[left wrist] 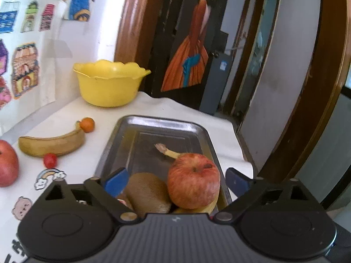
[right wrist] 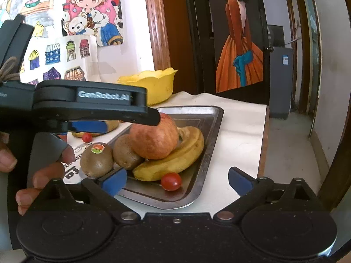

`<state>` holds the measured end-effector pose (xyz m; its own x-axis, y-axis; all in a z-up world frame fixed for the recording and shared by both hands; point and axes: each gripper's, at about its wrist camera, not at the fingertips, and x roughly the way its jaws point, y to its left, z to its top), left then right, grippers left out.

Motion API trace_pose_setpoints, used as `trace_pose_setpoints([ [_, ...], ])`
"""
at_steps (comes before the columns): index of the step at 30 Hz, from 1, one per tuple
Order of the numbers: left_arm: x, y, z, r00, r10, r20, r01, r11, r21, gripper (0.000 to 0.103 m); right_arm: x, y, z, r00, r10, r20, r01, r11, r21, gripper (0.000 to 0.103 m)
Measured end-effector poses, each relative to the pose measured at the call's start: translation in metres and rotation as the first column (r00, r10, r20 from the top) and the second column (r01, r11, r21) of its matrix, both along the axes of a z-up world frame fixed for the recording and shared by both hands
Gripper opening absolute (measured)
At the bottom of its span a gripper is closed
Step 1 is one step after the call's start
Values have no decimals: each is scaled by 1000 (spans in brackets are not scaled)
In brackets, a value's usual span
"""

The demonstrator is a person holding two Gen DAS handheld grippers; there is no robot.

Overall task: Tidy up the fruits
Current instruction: 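Withdraw both open tools from the tray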

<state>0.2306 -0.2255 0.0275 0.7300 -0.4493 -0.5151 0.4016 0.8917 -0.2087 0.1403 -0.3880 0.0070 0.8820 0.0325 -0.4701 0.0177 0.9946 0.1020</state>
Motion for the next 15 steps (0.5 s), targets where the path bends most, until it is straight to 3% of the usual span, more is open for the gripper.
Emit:
trace_pose_setpoints([
  [15,-52,85,28,985,148,88,-144,988,-53,103,-47,33,35,998,-25,64,27,999,-27,102],
])
